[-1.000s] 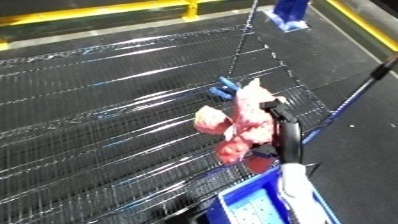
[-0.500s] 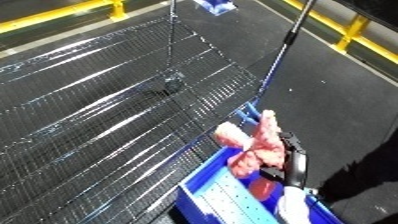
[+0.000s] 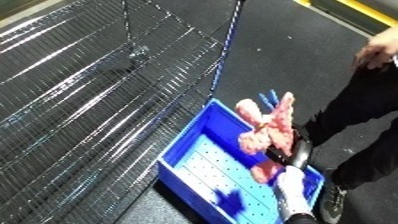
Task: Pick up the object and place it into the box
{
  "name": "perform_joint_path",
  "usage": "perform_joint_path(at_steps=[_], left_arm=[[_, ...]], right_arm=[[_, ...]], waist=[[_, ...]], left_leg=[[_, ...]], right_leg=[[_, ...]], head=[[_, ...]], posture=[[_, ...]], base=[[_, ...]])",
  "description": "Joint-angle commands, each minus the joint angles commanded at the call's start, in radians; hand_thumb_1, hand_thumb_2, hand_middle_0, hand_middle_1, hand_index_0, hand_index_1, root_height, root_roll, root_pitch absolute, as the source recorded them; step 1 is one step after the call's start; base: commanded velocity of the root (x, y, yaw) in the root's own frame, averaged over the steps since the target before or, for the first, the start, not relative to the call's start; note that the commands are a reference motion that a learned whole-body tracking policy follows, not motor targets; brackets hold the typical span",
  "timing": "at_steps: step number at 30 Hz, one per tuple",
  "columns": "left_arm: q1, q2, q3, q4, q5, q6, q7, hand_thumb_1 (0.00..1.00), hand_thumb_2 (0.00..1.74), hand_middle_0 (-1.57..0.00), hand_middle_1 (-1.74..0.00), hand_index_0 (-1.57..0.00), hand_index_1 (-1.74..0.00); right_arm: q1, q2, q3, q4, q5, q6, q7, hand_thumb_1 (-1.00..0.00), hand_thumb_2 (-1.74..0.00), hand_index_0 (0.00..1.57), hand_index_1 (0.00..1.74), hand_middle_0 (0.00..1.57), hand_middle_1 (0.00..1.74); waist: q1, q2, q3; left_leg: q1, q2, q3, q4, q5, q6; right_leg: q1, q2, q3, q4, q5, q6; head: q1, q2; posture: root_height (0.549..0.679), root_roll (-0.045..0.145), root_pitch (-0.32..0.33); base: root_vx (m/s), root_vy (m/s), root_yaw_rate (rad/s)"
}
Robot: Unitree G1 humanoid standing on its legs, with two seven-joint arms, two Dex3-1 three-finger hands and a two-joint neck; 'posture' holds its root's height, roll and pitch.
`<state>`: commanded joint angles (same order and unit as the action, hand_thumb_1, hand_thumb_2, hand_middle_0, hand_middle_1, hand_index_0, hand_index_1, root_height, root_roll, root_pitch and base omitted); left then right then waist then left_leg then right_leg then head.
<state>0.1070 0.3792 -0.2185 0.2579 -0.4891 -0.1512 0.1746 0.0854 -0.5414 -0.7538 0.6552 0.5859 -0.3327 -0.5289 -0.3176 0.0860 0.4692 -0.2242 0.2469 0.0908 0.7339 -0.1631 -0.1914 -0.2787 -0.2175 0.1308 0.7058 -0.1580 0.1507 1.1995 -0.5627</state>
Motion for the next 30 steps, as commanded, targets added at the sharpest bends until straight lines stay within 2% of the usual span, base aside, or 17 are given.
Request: perform_joint_path(at_steps=[1, 2, 3, 4, 5, 6, 20, 28, 30], left_arm=[[0.0, 0.0, 0.0, 0.0, 0.0, 0.0, 0.0, 1.0, 1.74, -1.57, -1.74, -1.57, -1.74], [-0.002, 0.002, -0.002, 0.0, 0.005, -0.003, 0.0, 1.0, 1.74, -1.57, -1.74, -1.57, -1.74], [-0.002, 0.003, -0.002, -0.001, 0.006, -0.004, -0.001, 1.0, 1.74, -1.57, -1.74, -1.57, -1.74], [-0.002, 0.003, -0.002, -0.001, 0.006, -0.004, -0.001, 1.0, 1.74, -1.57, -1.74, -1.57, -1.74], [-0.004, 0.006, -0.003, -0.001, 0.009, -0.007, 0.0, 1.0, 1.74, -1.57, -1.74, -1.57, -1.74], [-0.004, 0.007, -0.002, 0.0, 0.01, -0.007, 0.0, 1.0, 1.74, -1.57, -1.74, -1.57, -1.74], [0.016, 0.011, 0.013, -0.027, 0.019, -0.01, -0.005, 1.0, 1.74, -1.57, -1.74, -1.57, -1.74], [0.037, -0.002, 0.039, -0.027, 0.017, -0.011, 0.004, 1.0, 1.74, -1.57, -1.74, -1.57, -1.74], [0.045, -0.011, 0.054, -0.024, 0.02, -0.008, 0.006, 1.0, 1.74, -1.57, -1.74, -1.57, -1.74]], right_arm=[[0.0, 0.0, 0.0, 0.0, 0.0, 0.0, 0.0, -0.3, -0.52, 0.47, 0.52, 0.47, 0.52], [-0.004, -0.016, -0.004, 0.027, 0.001, 0.005, 0.001, -0.2, -0.35, 0.31, 0.35, 0.31, 0.35], [-0.006, -0.021, -0.007, 0.034, 0.002, 0.004, 0.002, -0.15, -0.26, 0.24, 0.26, 0.24, 0.26], [-0.006, -0.021, -0.007, 0.034, 0.002, 0.004, 0.002, -0.15, -0.26, 0.24, 0.26, 0.24, 0.26], [-0.007, -0.03, -0.009, 0.039, 0.002, 0.003, 0.004, -0.05, -0.09, 0.08, 0.09, 0.08, 0.09], [-0.006, -0.033, -0.009, 0.039, 0.0, 0.003, 0.006, 0.0, 0.0, 0.0, 0.0, 0.0, 0.0], [0.009, -0.025, 0.009, 0.006, -0.024, -0.007, 0.015, 0.0, 0.0, 0.0, 0.0, 0.0, 0.0], [-0.004, -0.012, 0.05, -0.03, -0.047, 0.013, 0.008, 0.0, 0.0, 0.0, 0.0, 0.0, 0.0], [-0.001, -0.01, 0.082, -0.058, -0.065, 0.025, 0.03, 0.0, 0.0, 0.0, 0.0, 0.0, 0.0]], waist=[[0.0, 0.0, 0.0], [-0.002, 0.004, -0.001], [-0.002, 0.005, -0.002], [-0.002, 0.005, -0.002], [-0.003, 0.006, -0.004], [-0.004, 0.006, -0.005], [0.017, -0.004, -0.019], [0.048, -0.006, -0.02], [0.062, -0.011, -0.017]], left_leg=[[0.0, 0.0, 0.0, 0.0, 0.0, 0.0], [0.0, -0.001, 0.001, -0.005, 0.003, -0.0017], [0.0, -0.001, 0.001, -0.007, 0.004, -0.0024], [0.0, -0.001, 0.001, -0.007, 0.004, -0.0024], [0.001, -0.001, 0.002, -0.012, 0.006, -0.0036], [0.001, -0.001, 0.002, -0.014, 0.007, -0.0039], [0.009, 0.0, 0.003, -0.045, 0.021, -0.0057], [0.016, -0.004, 0.001, -0.059, 0.024, -0.0048], [0.017, -0.005, -0.002, -0.061, 0.025, -0.0042]], right_leg=[[0.0, 0.0, 0.0, 0.0, 0.0, 0.0], [0.002, 0.0003, -0.001, -0.006, 0.001, 0.0], [0.003, 0.0002, -0.001, -0.008, 0.002, 0.0], [0.003, 0.0002, -0.001, -0.008, 0.002, 0.0], [0.004, 0.0004, -0.001, -0.013, 0.002, 0.0002], [0.005, 0.0008, -0.002, -0.015, 0.001, 0.0002], [0.017, 0.0051, -0.014, -0.037, -0.009, 0.0037], [0.027, 0.0069, -0.023, -0.041, -0.014, 0.0064], [0.028, 0.0086, -0.026, -0.038, -0.018, 0.0069]], head=[[0.0, 0.0], [-0.003, 0.003], [-0.004, 0.004], [-0.004, 0.004], [-0.009, 0.001], [-0.012, 0.0], [-0.034, -0.018], [-0.077, -0.014], [-0.109, -0.021]], posture=[[0.63, 0.09, -0.249], [0.631, 0.091, -0.246], [0.631, 0.091, -0.246], [0.631, 0.091, -0.246], [0.632, 0.091, -0.243], [0.632, 0.091, -0.242], [0.635, 0.09, -0.231], [0.637, 0.084, -0.226], [0.637, 0.08, -0.225]], base=[[-0.009, 0.001, -0.024], [-0.011, 0.003, -0.012], [-0.011, 0.003, -0.004], [-0.011, 0.003, -0.004], [-0.01, 0.001, 0.004], [-0.007, -0.001, 0.001], [0.006, -0.001, 0.013], [0.008, -0.001, 0.037], [0.004, -0.01, 0.056]])
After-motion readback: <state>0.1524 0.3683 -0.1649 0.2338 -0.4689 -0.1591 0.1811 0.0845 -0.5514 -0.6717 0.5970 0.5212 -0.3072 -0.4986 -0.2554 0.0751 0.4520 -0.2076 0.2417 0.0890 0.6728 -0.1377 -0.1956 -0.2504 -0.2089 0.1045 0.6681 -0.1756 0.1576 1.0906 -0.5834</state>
